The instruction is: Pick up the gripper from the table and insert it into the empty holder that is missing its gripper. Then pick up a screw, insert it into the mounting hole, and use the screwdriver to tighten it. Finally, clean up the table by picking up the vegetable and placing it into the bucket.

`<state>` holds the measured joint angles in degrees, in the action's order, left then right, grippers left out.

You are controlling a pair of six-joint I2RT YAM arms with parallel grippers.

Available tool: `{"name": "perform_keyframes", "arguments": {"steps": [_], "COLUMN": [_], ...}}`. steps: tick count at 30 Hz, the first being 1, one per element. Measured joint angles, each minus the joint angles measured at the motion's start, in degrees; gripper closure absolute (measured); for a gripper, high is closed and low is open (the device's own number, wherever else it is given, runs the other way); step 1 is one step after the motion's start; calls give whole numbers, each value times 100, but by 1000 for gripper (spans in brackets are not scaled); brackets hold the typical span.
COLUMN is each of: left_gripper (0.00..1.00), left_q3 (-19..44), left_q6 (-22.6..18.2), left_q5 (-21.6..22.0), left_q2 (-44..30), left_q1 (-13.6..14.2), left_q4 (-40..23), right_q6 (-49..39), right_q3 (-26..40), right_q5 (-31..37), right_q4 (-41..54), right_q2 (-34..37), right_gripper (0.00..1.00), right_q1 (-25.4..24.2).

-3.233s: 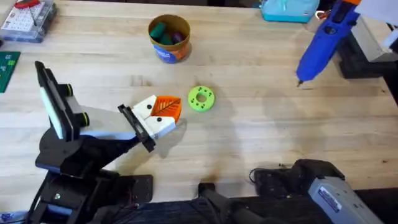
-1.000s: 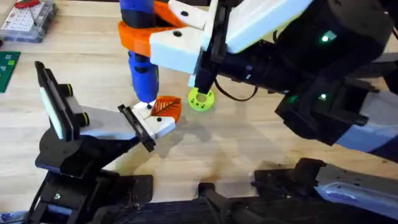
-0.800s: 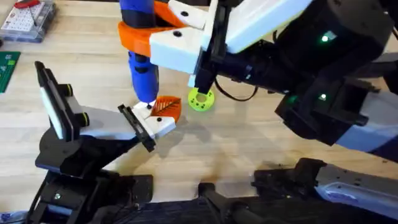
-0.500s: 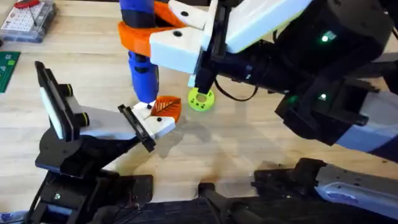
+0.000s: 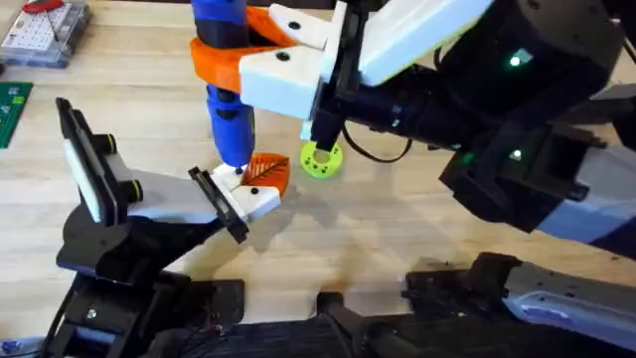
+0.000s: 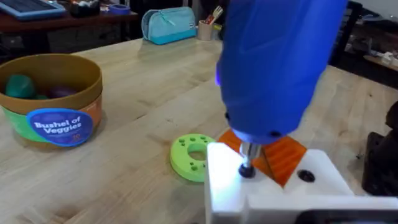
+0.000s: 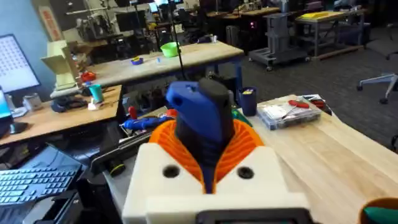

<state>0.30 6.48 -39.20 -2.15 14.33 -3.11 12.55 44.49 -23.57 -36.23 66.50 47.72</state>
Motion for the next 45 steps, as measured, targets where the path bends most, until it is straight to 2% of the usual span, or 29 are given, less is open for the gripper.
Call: {"name": "perform_keyframes", "arguments": {"steps": [24,28,31,37,41,45], "left_gripper": [990,990,990,990,990,990], "left_q3": [1,2,0,2,2,2], "left_q6": [0,0,0,0,0,0], "left_q5": [-6,-4,-4,-4,-4,-4], "left_q2": [0,0,0,0,0,0], "left_q1": [0,0,0,0,0,0], "left_q4": [-2,-2,-3,-11,-11,-11], "right_q6": [10,30,32,29,-17,-42], "right_q3": [2,3,43,288,356,360], "right_q5": [-1,11,192,461,468,483], "right_q4": [49,-216,-427,-233,11,399], "right_q2": [-11,-11,-14,-15,-29,-34], "right_gripper": [965,964,965,965,964,965], "right_q1": [11,4,7,-5,-152,-649]}}
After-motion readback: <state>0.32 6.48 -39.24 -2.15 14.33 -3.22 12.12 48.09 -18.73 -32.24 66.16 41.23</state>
